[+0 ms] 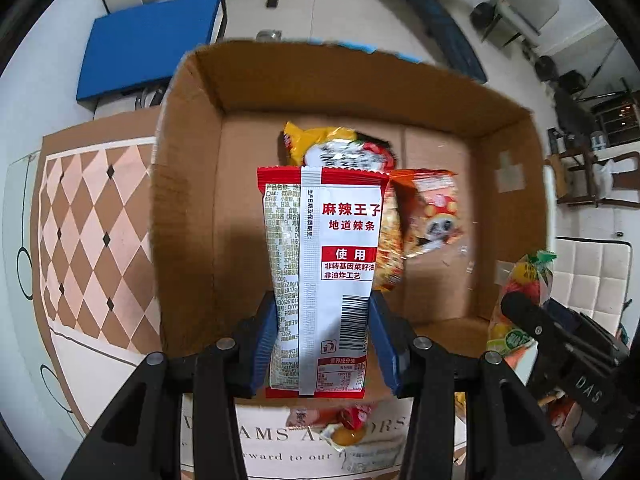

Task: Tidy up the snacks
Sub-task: 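Lower both packets into the box and open both tools, then move left tool to the red packets while right tool grasps the white wrapped packet, then grasp round yolk pastry with left tool while right tool carries white packet into box, then grasp brown shrimp cracker packet with left tool while right tool grasps yellow cracker bag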

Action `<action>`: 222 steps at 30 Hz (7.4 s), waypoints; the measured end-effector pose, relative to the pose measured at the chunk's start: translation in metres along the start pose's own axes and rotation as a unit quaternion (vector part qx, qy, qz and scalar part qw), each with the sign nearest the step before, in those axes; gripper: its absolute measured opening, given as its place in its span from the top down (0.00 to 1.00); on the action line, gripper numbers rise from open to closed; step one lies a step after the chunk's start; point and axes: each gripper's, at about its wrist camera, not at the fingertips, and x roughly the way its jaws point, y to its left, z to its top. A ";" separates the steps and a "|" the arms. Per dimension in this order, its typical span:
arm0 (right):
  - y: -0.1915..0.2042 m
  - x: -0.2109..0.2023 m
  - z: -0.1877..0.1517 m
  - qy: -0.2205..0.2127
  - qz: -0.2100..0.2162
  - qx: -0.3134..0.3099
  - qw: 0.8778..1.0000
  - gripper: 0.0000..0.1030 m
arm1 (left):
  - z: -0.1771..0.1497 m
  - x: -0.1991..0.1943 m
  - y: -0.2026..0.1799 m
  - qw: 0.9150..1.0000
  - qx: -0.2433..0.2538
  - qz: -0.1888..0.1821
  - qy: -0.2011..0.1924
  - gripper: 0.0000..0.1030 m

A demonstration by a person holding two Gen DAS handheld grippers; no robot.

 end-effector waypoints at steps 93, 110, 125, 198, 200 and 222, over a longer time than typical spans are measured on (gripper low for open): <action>-0.021 0.130 -0.294 0.127 -0.092 0.027 0.987 0.27 | -0.241 0.074 0.020 0.992 0.014 0.119 -0.023 0.00; -0.094 0.108 -0.293 0.107 -0.083 0.114 0.984 0.27 | -0.208 0.146 -0.055 0.995 0.051 0.049 0.067 0.14; -0.110 0.110 -0.291 0.111 -0.075 0.118 0.984 0.27 | -0.216 0.142 -0.064 0.996 0.046 0.047 0.055 0.44; 0.028 0.040 0.110 0.006 -0.078 -0.068 0.995 0.08 | 0.084 0.012 0.014 1.000 -0.020 -0.003 -0.016 0.07; 0.027 0.033 0.101 0.003 -0.078 -0.070 0.994 0.08 | 0.078 0.007 0.013 1.000 -0.018 -0.006 -0.024 0.07; 0.013 -0.056 -0.071 -0.078 -0.063 -0.079 0.992 0.07 | -0.097 -0.081 -0.022 0.979 0.026 0.038 -0.198 0.07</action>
